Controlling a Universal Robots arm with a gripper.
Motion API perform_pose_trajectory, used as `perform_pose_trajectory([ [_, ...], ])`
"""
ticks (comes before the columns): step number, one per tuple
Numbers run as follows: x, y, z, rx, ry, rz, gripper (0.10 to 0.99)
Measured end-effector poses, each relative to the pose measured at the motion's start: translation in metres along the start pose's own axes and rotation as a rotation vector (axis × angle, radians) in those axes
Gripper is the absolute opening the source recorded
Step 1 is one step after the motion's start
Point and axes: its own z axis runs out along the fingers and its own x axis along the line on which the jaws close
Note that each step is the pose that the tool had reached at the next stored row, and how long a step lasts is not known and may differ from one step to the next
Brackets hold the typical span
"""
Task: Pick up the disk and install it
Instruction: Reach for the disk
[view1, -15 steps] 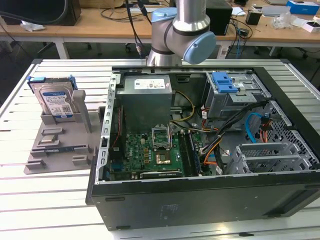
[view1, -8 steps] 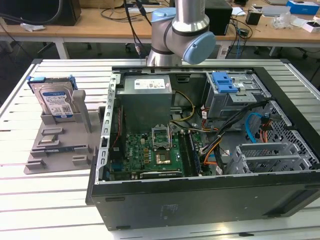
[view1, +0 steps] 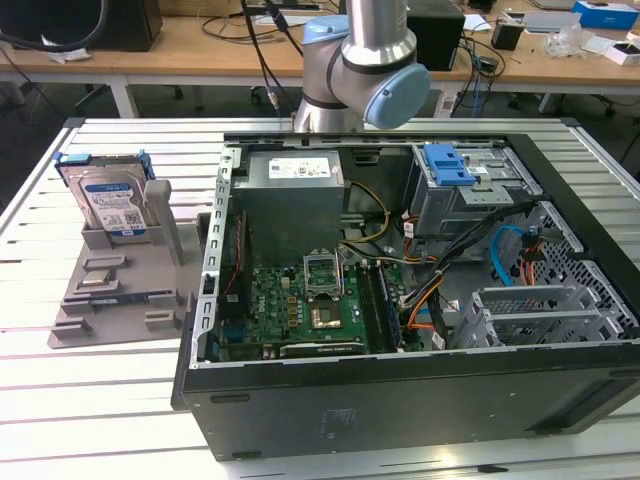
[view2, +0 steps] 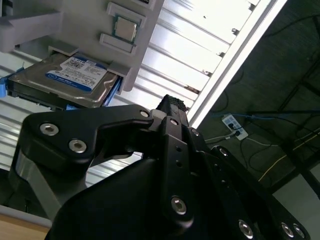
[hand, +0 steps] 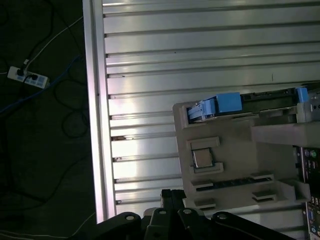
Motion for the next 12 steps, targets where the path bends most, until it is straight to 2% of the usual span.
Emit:
perform_pose_trajectory([
  [2,-0.0028,0.0013,0.0003,0.003,-0.0003,0.000,0.106],
  [7,-0.0245,0.0039,0.0018,0.009,0.0006,0.000,0.106],
  [12,-0.0367,0.0104,0.0029,0.016,0.0009,0.000,0.106],
])
